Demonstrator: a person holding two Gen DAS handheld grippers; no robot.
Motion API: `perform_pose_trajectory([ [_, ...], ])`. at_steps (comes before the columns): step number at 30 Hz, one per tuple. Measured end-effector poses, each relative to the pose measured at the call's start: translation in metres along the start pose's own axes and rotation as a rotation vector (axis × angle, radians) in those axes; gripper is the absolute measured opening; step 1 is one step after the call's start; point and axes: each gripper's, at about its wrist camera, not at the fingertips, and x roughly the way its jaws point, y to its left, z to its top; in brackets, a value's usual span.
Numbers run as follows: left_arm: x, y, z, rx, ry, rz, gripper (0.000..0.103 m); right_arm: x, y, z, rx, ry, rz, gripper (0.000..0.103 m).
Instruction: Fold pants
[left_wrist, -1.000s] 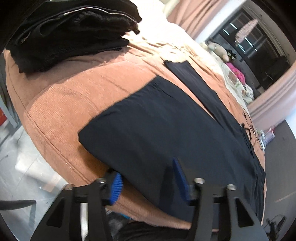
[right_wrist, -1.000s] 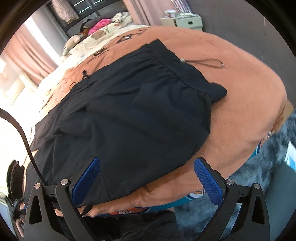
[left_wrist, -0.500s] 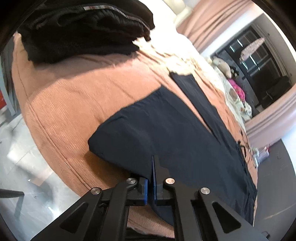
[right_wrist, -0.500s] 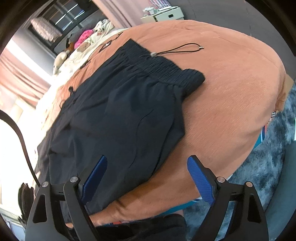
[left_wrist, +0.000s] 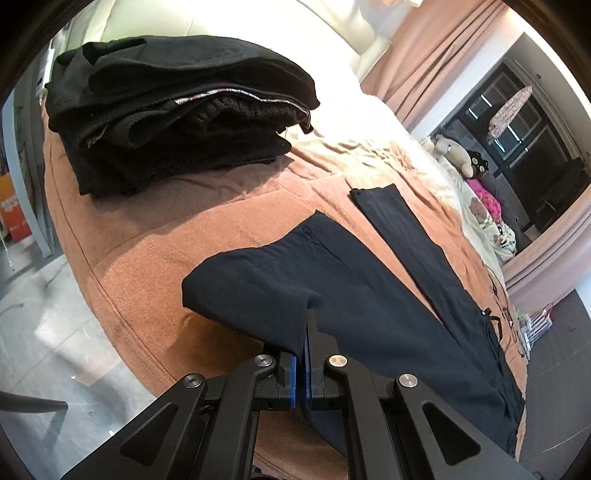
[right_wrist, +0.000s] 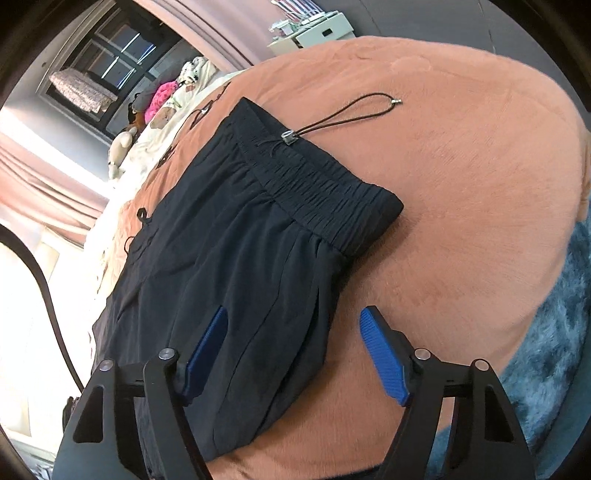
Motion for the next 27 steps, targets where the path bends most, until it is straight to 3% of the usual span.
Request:
perform_pose_trajectory([
  [2, -0.001, -0.002, 0.001, 0.008, 0.002, 0.000, 0.002, 0.004, -0.004, 0.004, 0.011, 0.000, 0.019, 0.061],
  [4, -0.004, -0.006, 0.004, 0.024, -0.004, -0.004, 0.002, 0.010, -0.006, 0.010, 0.021, 0.026, 0.028, 0.013],
  [6, -0.007, -0.013, 0.009, 0.041, -0.013, -0.011, 0.002, 0.007, -0.009, 0.015, 0.026, 0.018, 0.018, 0.004],
  [10, -0.012, -0.029, 0.022, 0.074, -0.034, -0.031, 0.002, -0.016, -0.007, 0.024, 0.010, -0.035, 0.083, 0.001],
  [21, -0.015, -0.091, 0.066, 0.158, -0.094, -0.106, 0.002, -0.063, 0.019, 0.044, -0.022, -0.163, 0.112, 0.000],
  [27, -0.014, -0.124, 0.094, 0.204, -0.126, -0.148, 0.002, -0.065, 0.030, 0.045, -0.049, -0.186, 0.119, 0.000],
])
